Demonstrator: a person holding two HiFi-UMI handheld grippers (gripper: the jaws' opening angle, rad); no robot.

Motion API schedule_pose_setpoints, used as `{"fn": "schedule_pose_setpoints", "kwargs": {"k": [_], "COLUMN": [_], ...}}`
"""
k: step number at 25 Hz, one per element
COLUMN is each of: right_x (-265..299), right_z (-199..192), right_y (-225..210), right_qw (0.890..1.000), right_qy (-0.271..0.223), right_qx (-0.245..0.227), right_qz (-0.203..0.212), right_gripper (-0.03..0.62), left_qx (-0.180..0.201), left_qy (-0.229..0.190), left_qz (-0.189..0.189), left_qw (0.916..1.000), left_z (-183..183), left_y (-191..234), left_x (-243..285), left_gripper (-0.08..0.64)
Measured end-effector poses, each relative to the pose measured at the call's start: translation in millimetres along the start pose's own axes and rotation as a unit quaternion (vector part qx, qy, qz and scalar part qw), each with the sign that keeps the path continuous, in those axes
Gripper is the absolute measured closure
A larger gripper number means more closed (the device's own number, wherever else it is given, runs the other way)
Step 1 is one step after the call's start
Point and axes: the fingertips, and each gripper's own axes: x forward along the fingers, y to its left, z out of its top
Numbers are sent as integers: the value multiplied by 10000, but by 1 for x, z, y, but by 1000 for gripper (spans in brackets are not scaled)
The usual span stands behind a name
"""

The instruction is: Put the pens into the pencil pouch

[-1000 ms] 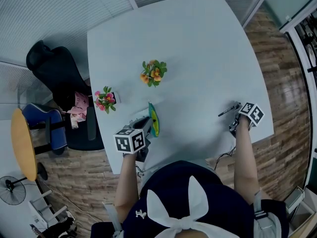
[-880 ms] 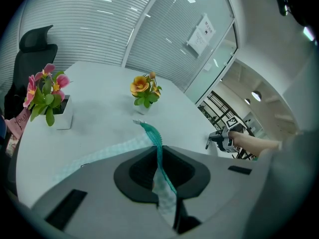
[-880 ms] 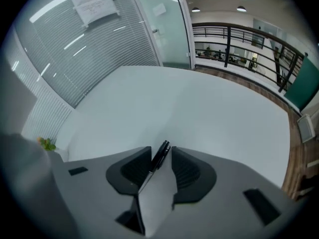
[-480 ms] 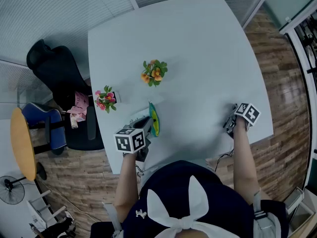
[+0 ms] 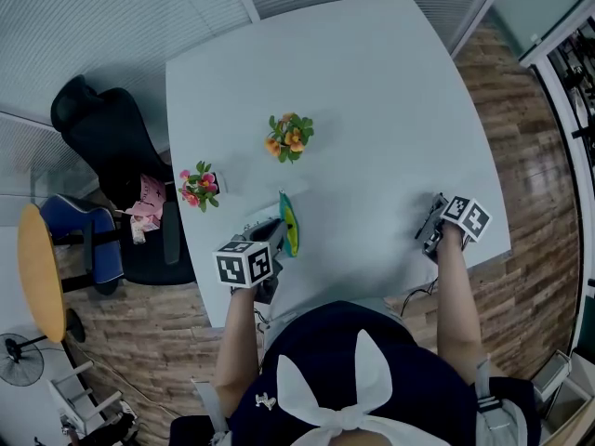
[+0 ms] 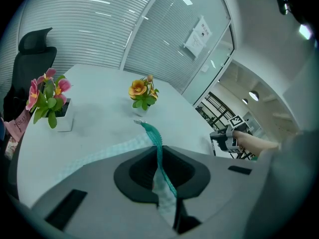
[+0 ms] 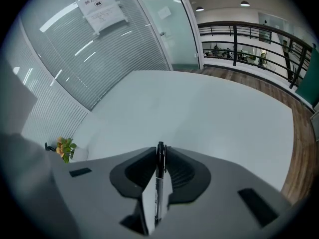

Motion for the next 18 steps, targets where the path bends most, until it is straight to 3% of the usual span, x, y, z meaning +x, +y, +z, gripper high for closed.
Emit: {"fn": "schedule_pose_setpoints", "kwargs": {"k": [18], "right_x": [-69], "right_z": [30], "right_y": [60], "right_qw": [9896], "right_qy": [-865], "right_qx": [87], "right_qz": [1147], "right_gripper": [525], "left_qx": [168], "left_qy": [-137], "left_qz": [-125], "left_qw": [9997], "left_z": [-2], "left_y": [-9], "left_x": [-15], "left_gripper": [514]}}
